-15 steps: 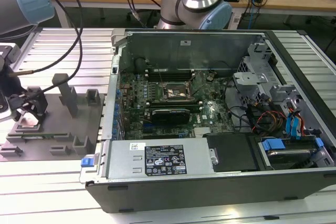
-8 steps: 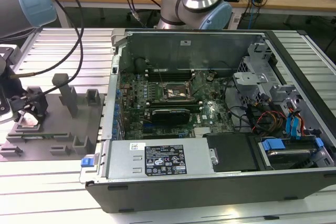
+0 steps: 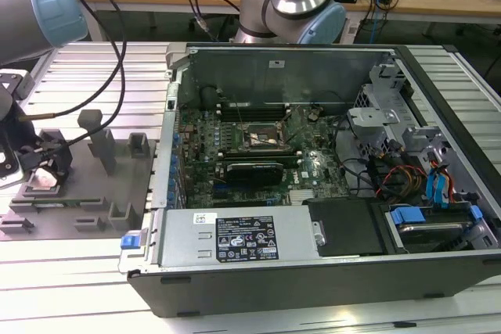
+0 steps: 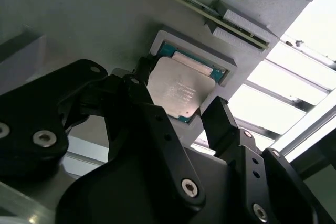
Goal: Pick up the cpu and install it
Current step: 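Pick up the cpu and move it towards the insertion slot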
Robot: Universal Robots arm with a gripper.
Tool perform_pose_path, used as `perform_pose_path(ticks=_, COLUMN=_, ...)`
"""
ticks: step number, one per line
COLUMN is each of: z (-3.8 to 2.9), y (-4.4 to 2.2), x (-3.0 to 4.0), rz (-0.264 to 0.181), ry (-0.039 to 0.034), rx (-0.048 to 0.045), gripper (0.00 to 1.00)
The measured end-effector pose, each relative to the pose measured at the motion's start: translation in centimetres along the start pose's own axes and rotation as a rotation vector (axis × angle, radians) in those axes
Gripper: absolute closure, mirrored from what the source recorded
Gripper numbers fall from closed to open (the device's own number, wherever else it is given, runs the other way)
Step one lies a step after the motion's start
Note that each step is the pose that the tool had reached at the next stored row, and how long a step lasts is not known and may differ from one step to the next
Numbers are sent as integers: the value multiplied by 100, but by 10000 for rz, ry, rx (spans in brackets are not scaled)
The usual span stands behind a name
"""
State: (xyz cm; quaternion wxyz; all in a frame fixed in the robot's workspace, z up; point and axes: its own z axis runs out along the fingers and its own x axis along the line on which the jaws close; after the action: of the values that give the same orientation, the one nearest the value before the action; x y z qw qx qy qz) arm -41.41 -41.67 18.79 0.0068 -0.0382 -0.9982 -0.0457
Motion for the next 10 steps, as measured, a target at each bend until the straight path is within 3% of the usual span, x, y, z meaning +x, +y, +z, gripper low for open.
perform_pose_path(ticks=10, z=3, y=1, x=-14, rz=-212, ry=19, rx=1, gripper=34)
